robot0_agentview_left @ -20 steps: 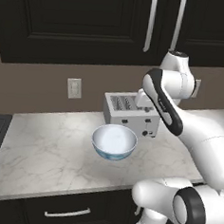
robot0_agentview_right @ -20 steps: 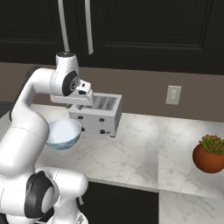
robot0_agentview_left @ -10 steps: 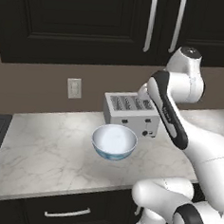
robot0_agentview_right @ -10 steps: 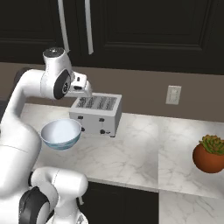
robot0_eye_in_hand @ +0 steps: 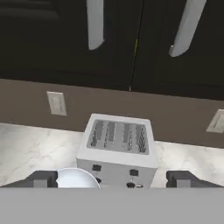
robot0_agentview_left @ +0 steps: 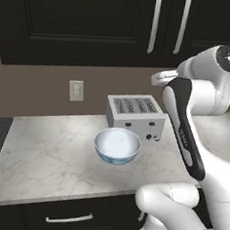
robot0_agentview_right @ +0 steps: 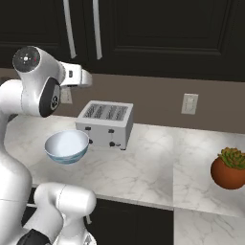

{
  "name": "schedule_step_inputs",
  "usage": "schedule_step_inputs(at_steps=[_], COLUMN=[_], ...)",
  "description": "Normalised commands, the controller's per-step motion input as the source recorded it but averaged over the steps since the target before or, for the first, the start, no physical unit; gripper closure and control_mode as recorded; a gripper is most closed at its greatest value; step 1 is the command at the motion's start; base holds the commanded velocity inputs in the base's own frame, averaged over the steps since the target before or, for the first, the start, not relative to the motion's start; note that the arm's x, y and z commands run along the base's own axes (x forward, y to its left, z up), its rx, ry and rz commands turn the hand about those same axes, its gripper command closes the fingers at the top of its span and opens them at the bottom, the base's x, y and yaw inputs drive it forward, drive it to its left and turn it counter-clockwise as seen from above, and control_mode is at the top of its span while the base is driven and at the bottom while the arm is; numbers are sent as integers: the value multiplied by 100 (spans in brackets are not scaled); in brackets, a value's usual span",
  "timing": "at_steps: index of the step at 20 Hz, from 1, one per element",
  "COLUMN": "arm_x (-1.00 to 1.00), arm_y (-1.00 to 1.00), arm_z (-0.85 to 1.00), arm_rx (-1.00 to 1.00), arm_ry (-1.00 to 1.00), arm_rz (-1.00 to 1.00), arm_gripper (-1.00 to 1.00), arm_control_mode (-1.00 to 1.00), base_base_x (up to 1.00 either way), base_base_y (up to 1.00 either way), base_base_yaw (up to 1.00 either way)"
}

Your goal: Open the cabinet. Pick the tangerine and mango from the cabinet and place them into the bowl. Then close the cabinet.

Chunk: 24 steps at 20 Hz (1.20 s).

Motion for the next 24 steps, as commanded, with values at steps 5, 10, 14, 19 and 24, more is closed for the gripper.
schedule_step_inputs(at_steps=[5,10,14,19,24], arm_x=[-43,-29,-9,-9,-16], arm_y=[-6,-10,-3,-19,-17], arm_z=[83,59,4,17,25], arm_rx=[0,0,0,0,0], arm_ry=[-42,-28,-5,-18,-31], arm_rz=[0,0,0,-1,-5], arm_gripper=[-100,-100,-100,-100,-100], arm_control_mode=[-100,-100,-100,-100,-100], base_base_x=[0,0,0,0,0], base_base_y=[0,0,0,0,0], base_base_yaw=[0,0,0,0,0])
